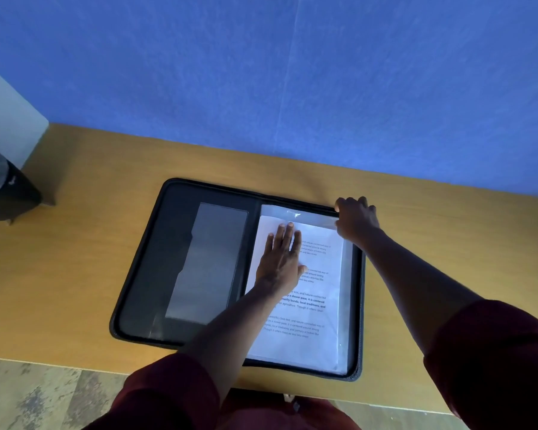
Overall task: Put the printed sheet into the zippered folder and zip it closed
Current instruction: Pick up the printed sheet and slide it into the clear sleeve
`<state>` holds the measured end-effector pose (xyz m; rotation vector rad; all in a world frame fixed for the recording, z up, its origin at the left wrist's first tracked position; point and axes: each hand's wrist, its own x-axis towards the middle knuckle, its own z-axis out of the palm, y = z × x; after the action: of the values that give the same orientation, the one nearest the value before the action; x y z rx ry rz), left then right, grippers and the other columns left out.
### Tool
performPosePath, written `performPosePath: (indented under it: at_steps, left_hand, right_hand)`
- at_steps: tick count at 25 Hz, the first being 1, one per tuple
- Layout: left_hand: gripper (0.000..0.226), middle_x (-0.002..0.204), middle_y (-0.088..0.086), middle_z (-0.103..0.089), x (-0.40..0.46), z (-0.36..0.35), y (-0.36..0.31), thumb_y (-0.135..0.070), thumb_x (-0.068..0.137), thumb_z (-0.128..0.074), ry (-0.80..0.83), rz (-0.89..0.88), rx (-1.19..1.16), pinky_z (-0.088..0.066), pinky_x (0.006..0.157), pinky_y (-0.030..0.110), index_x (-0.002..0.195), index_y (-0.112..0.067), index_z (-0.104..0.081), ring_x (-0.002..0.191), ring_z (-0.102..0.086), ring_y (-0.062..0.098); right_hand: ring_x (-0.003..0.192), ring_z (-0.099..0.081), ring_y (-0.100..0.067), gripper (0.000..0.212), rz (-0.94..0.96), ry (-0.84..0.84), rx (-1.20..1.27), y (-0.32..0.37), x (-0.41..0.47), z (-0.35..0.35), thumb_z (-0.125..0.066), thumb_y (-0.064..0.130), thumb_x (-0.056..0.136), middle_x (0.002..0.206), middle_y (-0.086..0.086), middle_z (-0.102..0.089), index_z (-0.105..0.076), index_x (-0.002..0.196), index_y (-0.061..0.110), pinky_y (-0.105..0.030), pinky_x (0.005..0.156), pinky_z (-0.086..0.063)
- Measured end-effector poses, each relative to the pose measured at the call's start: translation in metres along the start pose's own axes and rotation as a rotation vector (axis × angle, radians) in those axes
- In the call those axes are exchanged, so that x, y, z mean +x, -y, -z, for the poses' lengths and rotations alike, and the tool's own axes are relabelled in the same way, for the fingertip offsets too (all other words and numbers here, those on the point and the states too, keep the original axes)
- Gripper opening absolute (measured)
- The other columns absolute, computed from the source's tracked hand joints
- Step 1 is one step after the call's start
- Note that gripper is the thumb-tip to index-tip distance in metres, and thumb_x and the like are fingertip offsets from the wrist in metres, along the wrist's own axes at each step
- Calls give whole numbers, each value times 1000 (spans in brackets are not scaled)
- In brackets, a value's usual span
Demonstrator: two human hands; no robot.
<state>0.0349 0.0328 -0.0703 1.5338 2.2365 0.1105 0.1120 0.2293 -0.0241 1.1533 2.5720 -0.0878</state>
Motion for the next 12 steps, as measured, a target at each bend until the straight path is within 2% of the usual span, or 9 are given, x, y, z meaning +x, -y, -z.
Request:
performPosePath:
  at_steps: [3,7,12]
  left_hand:
    - [81,164,16,16,-3,0,-4,-39,101,-48,-9,-1,21,0,124,47,158,-9,1,152,12,34]
    - [79,164,14,16,-17,-6,-8,-39,101,-47,-9,34,34,0,124,47,158,-11,1,152,13,33]
    - [79,164,14,15,-47,-22,-14,-41,102,-45,-6,81,52,-2,124,48,157,-11,1,151,15,32]
  right_hand:
    - [117,-51,-32,40,-15,-39,95,-4,-25,-11,-63,12,88,124,-11,-57,-52,126,10,-42,92,-46]
    - [128,-48,-30,48,-29,-102,268,1,-60,-32,-65,15,88,137,-8,-51,-48,133,11,-43,97,-46]
    - [138,-40,-31,64,15,-102,321,8,-109,-68,-69,24,89,154,-9,-38,-39,144,10,-43,109,-39]
